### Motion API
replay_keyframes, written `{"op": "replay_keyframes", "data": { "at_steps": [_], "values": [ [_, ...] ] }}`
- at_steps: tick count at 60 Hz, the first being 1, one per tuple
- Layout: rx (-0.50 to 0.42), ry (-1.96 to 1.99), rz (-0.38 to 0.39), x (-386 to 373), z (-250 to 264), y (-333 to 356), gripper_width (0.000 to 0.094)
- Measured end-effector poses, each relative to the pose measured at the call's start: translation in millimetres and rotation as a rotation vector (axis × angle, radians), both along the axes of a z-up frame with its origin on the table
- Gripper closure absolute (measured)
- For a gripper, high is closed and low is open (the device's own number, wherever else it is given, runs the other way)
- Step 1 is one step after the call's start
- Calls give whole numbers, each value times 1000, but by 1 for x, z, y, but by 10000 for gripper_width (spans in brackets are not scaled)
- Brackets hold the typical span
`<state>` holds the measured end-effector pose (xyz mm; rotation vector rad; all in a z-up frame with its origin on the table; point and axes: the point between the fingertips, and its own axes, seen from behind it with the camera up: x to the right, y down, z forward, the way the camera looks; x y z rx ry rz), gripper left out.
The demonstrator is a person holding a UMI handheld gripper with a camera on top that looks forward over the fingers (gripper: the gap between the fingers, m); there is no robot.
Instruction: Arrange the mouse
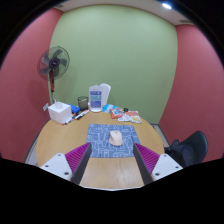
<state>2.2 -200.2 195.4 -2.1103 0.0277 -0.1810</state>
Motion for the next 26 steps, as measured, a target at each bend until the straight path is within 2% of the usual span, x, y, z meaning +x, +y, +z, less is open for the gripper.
{"op": "replay_keyframes", "data": {
  "at_steps": [14, 26],
  "values": [
    [18, 6, -9, -25, 24, -84, 97],
    [12, -23, -11, -29, 28, -115, 96]
  ]
}}
